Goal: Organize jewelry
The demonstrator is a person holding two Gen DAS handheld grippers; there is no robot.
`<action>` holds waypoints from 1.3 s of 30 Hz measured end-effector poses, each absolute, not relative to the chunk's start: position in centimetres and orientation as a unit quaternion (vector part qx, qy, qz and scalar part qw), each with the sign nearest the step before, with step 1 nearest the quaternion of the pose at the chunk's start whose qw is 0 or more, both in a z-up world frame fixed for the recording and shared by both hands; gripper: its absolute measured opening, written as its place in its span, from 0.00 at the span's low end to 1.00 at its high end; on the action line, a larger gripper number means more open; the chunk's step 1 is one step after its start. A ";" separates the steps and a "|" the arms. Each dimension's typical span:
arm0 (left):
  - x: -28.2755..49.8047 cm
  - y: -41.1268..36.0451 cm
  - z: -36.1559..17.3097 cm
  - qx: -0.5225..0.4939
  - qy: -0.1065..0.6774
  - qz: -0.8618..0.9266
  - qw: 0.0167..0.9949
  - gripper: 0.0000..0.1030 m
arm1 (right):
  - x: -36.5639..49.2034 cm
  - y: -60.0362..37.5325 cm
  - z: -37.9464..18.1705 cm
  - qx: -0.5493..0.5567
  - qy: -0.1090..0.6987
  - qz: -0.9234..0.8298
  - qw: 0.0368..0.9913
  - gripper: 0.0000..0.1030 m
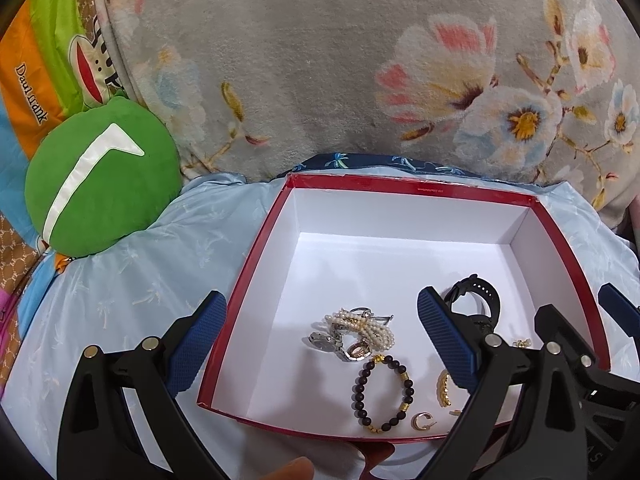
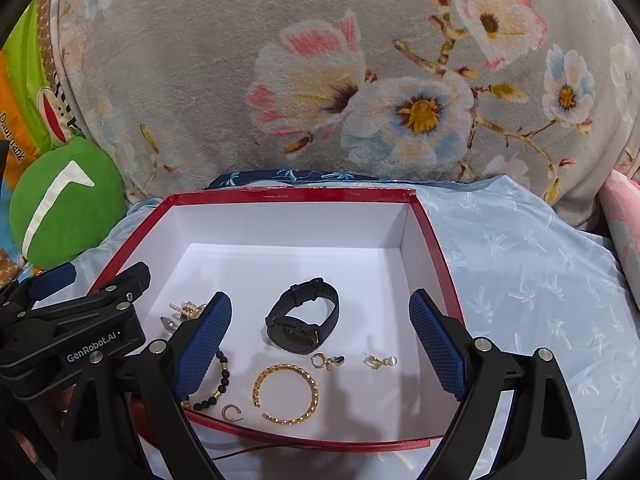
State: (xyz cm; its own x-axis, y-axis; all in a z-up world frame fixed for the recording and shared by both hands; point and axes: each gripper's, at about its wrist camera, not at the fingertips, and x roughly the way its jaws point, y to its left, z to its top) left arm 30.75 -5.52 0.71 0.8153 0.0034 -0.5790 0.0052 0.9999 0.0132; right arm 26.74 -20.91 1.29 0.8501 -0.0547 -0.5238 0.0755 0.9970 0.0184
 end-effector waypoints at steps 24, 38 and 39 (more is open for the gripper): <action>27.9 -5.3 0.3 0.029 0.316 0.000 0.948 0.91 | 23.2 -20.7 1.2 0.019 0.287 -0.033 0.957 0.85; 28.0 -5.2 0.0 0.029 0.320 0.006 0.947 0.91 | 23.3 -20.5 0.9 0.020 0.291 -0.031 0.956 0.85; 28.0 -5.2 0.0 0.030 0.321 0.006 0.947 0.92 | 23.3 -20.5 0.9 0.019 0.291 -0.031 0.956 0.85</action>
